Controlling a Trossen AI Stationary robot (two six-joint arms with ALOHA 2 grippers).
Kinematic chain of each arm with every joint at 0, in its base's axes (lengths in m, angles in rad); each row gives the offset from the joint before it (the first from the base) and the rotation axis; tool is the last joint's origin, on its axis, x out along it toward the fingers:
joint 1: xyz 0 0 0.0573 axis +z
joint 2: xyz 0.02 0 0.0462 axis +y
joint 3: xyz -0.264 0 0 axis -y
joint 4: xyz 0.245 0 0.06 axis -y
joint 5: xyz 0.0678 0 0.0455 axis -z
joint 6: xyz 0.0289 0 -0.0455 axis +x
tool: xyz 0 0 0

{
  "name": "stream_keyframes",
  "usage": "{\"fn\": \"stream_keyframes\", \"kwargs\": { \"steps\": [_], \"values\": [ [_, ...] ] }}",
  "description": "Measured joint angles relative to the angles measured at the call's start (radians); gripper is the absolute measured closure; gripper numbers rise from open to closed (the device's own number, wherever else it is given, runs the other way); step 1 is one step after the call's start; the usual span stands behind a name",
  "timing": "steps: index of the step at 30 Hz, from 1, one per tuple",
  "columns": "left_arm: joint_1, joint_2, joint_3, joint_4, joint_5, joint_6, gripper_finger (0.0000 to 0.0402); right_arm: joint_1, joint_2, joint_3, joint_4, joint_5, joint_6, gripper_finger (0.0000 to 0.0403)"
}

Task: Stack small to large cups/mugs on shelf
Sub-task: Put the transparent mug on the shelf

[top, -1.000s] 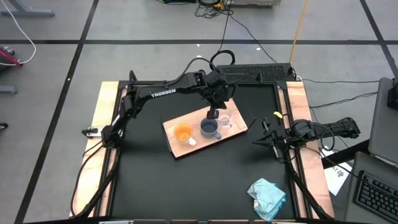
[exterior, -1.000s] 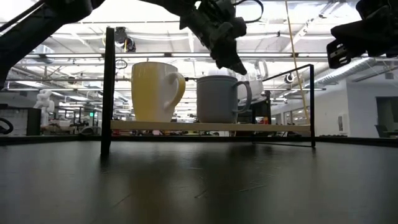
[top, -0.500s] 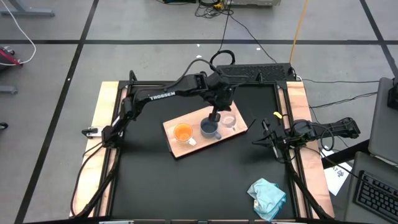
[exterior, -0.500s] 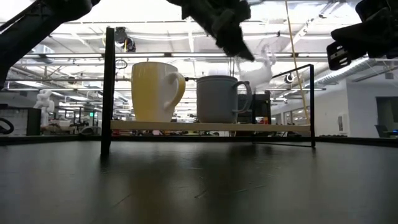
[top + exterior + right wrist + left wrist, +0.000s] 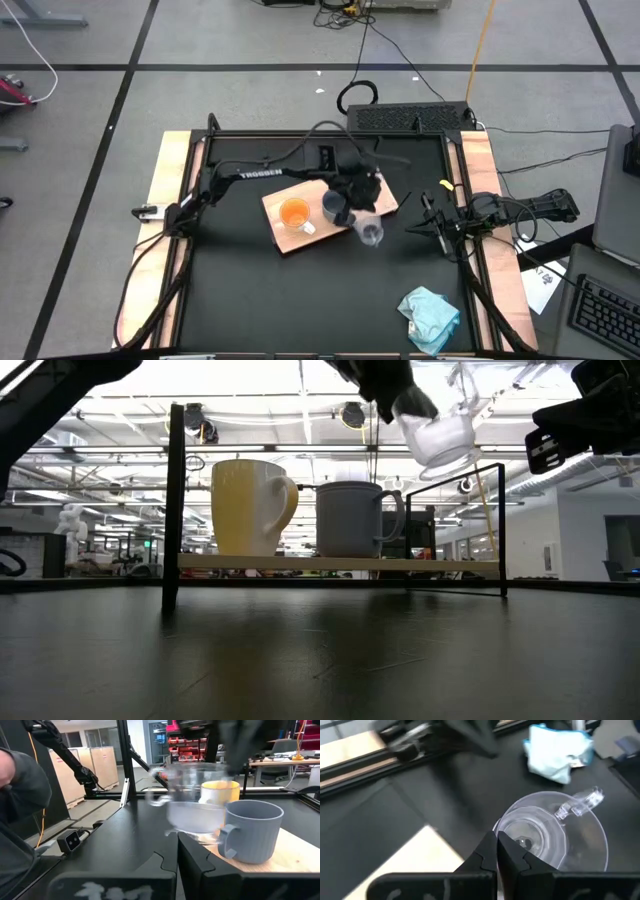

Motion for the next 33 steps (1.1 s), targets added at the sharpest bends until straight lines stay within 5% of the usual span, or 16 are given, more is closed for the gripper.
{"fn": "stream_keyframes", "kwargs": {
  "steps": [7, 21, 33],
  "values": [
    [-0.099, 0.000, -0.054, 0.015, -0.005, -0.031, 0.0402, 0.000, 0.000, 0.000, -0.003, 0.000, -0.001, 0.0403],
    [-0.206, 0.000, -0.287, 0.125, -0.230, -0.076, 0.0402, 0.000, 0.000, 0.000, -0.003, 0.000, 0.016, 0.0403],
    [-0.205, 0.000, -0.309, 0.110, -0.222, -0.147, 0.0401, 0.000, 0.000, 0.000, -0.003, 0.000, 0.024, 0.0403]
  ]
}}
